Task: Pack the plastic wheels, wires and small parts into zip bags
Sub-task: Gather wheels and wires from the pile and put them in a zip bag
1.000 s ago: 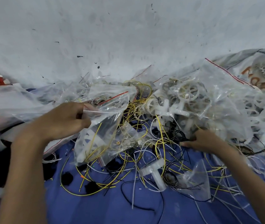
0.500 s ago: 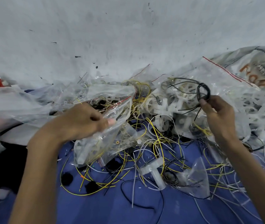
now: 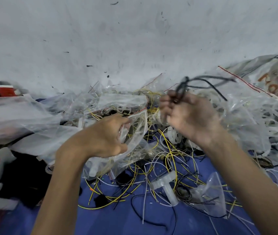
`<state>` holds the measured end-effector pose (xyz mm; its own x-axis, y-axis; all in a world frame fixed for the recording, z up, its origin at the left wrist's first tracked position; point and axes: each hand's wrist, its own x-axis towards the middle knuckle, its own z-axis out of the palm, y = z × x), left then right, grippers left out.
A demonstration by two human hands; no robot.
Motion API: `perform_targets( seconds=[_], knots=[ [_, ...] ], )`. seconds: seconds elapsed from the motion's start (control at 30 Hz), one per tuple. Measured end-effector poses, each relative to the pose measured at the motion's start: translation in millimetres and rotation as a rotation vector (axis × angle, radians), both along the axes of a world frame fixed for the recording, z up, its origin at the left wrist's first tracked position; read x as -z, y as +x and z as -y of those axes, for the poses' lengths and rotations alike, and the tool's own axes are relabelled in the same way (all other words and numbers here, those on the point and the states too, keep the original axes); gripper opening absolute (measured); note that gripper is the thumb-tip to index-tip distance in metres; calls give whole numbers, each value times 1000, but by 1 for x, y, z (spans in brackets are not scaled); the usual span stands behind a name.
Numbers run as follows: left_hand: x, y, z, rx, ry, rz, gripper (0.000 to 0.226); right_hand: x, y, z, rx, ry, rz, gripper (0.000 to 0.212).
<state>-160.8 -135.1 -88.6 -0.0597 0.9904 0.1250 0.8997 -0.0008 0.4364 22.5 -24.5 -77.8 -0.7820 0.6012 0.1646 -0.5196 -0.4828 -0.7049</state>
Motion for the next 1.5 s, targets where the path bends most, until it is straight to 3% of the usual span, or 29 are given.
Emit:
perform_targets(
  seconds=[0.03, 0.13, 0.23, 0.33, 0.43, 0.5, 0.53, 0.63, 0.7, 0.8, 0.9, 1.0, 1.17, 1.27, 1.33, 1.4, 1.5],
  knots=[
    [0, 2, -1, -3, 17, -16, 66, -4, -13, 6, -35, 104, 53, 15],
    [1, 4, -3, 90, 217, 3, 21, 6, -49, 19, -69, 406, 397, 23],
    [3, -3, -2, 170, 199, 252, 37, 24, -58, 22, -95, 453, 619, 28],
    [3, -6, -2, 92, 173, 178, 67, 31, -56, 22, -66, 582, 802, 27],
    [1, 3, -4, 83, 108, 78, 71, 35, -65, 25, -67, 1206, 1116, 32],
    [0, 8, -3, 94, 122, 19, 74, 33, -72, 27, -79, 1441, 1363, 19],
    [-1, 9, -3, 99, 126, -3, 75, 32, -74, 27, -34, 1451, 1400, 18],
    [-4, 9, 1, 108, 114, 10, 77, 32, -82, 27, 103, 1361, 1178, 19],
    [-5, 4, 2, 88, 116, 26, 75, 30, -84, 30, 37, 1327, 1060, 15],
    [-4, 2, 2, 66, 107, 20, 70, 36, -80, 32, -193, 1365, 1141, 20],
    [-3, 4, 1, 73, 105, 41, 68, 39, -77, 30, -159, 1400, 1233, 26],
    [0, 2, -4, 74, 95, 32, 69, 38, -77, 30, -22, 1428, 1184, 39],
    [6, 3, -9, 100, 70, 44, 68, 46, -64, 33, -136, 1488, 1287, 31],
    [6, 6, -12, 110, 73, 30, 66, 44, -52, 34, 136, 1602, 980, 37],
    [6, 8, -13, 109, 65, 19, 64, 57, -39, 37, 383, 1588, 856, 18],
    [6, 10, -12, 109, 35, 36, 62, 79, -24, 45, 622, 1572, 801, 12],
    [8, 19, -13, 130, 9, 17, 63, 111, 7, 53, 844, 1703, 827, 13]
  ],
)
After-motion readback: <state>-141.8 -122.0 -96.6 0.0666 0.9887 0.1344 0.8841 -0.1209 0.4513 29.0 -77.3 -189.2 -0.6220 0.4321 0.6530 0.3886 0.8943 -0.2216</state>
